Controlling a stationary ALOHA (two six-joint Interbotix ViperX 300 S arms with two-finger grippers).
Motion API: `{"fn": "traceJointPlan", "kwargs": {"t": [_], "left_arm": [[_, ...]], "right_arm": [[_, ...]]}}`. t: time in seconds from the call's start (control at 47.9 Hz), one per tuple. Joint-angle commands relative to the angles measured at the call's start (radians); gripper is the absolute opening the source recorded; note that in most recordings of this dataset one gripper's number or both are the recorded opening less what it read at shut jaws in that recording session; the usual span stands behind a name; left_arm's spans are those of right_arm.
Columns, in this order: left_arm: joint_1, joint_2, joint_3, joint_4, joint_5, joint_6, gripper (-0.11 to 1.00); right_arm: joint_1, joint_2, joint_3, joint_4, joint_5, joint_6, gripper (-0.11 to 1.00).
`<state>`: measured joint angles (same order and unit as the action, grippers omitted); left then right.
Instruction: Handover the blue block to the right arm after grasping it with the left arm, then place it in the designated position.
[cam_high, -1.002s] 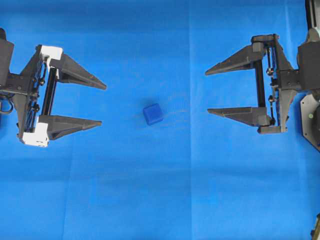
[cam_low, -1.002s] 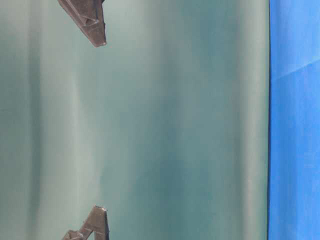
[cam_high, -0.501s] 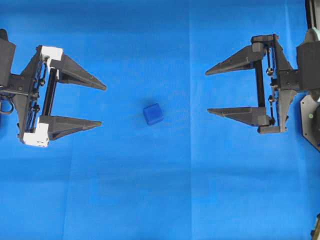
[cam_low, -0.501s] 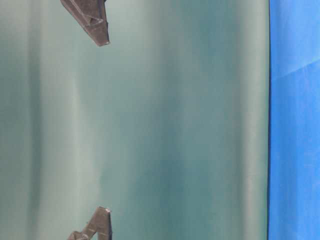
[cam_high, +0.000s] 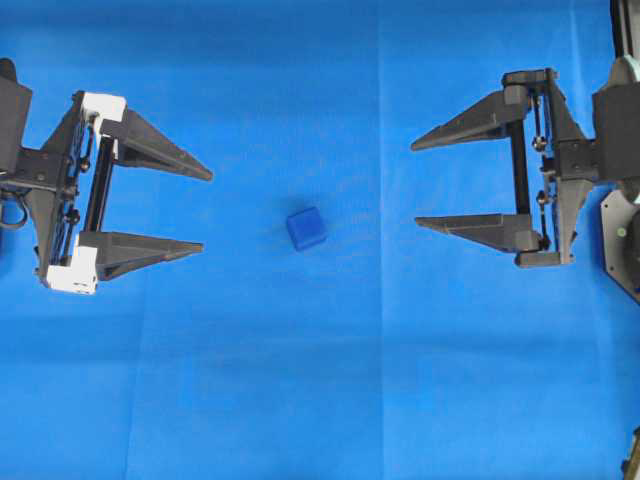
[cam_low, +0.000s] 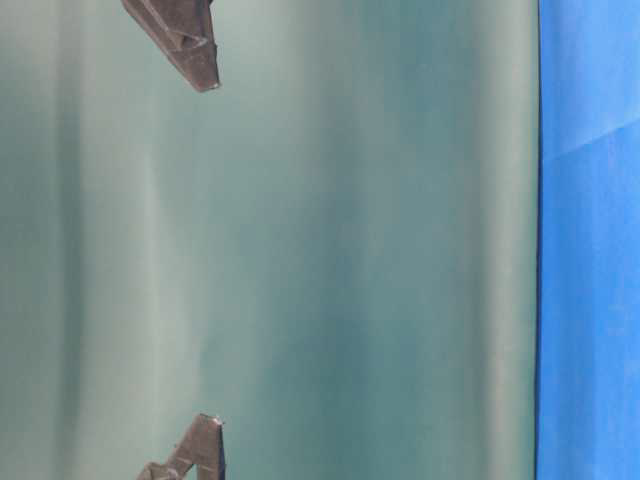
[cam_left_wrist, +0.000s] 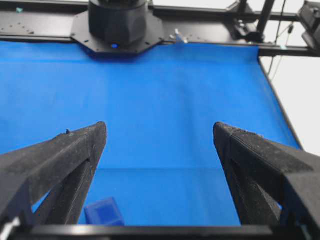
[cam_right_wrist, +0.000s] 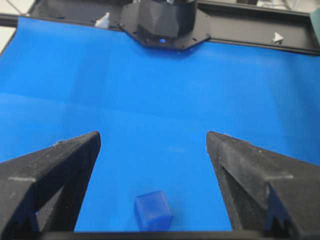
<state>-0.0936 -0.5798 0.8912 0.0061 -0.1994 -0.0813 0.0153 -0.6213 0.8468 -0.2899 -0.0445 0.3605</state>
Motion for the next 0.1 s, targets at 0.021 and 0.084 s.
{"fn": "traceJointPlan", "kwargs": {"t": [0.021,0.084], "left_arm": [[-0.002,-0.009,-0.021,0.0,-0.005,0.0,0.92],[-0.002,-0.009,-0.02,0.0,-0.005,0.0,0.92]], "right_arm": [[0.0,-0.005,-0.012,0.0,-0.005,-0.002,0.81],[0.0,-0.005,-0.012,0.0,-0.005,-0.002,0.81]]}}
